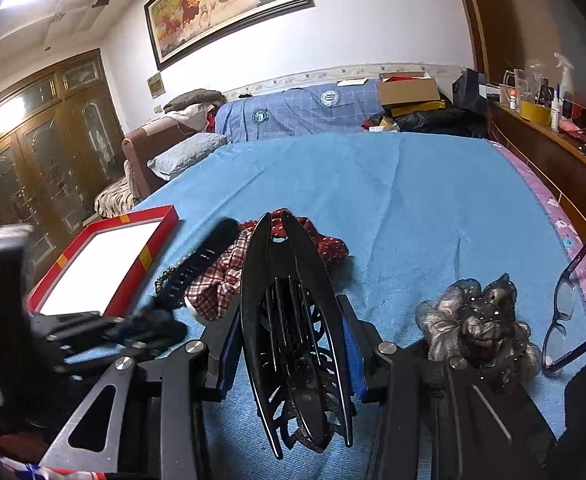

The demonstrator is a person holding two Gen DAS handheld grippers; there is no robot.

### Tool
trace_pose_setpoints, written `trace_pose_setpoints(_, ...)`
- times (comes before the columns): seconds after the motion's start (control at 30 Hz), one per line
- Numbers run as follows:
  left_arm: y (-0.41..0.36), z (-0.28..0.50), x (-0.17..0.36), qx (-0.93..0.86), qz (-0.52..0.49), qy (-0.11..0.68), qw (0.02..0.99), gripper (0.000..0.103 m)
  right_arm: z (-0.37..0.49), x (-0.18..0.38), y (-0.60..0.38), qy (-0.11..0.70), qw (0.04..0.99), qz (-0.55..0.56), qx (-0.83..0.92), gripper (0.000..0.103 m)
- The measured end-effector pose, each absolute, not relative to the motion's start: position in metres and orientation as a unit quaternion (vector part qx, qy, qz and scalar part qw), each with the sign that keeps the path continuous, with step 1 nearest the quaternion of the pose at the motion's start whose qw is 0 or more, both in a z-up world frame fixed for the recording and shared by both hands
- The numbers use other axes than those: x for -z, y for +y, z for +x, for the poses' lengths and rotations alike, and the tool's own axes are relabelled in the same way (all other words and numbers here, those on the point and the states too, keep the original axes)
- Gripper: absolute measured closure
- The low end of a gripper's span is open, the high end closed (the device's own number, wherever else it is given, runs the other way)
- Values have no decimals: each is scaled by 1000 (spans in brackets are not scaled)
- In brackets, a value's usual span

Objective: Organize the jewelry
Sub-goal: 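Grasp the blue striped watch strap with the left tool while the right tool holds the clip, then lift the watch with the left tool while the right tool carries the clip toward the tray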

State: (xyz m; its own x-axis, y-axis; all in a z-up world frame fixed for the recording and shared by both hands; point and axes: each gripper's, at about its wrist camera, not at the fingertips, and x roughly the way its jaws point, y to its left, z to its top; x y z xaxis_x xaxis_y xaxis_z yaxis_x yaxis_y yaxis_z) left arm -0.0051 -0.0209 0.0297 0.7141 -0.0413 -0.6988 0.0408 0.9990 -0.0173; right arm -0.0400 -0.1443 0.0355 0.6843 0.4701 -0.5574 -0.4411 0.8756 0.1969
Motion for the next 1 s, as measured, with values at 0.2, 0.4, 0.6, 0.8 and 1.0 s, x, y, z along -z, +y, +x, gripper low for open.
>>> trace_pose_setpoints(0.2, -4, -25, -42, -37, 2, 323, 946, 88, -47, -32, -137, 300, 921, 23, -247, 56)
trace_pose_setpoints(0.4, 2, -40, -59, -75, 20, 268, 960, 88, -59, -28, -122, 299, 918, 21, -258, 56)
trace_pose_setpoints(0.6, 1, -40, -57, -69, 24, 277, 958, 88, -62, -24, -113, 302, 917, 6, -262, 56)
trace_pose_setpoints(0.8, 14, -31, -47, -46, -8, 333, 942, 82, -56, -23, -116, 311, 914, 15, -260, 56)
trace_pose_setpoints(1.0, 46, -38, -26, 8, -100, 416, 904, 63, -54, -24, -113, 311, 914, 11, -260, 56)
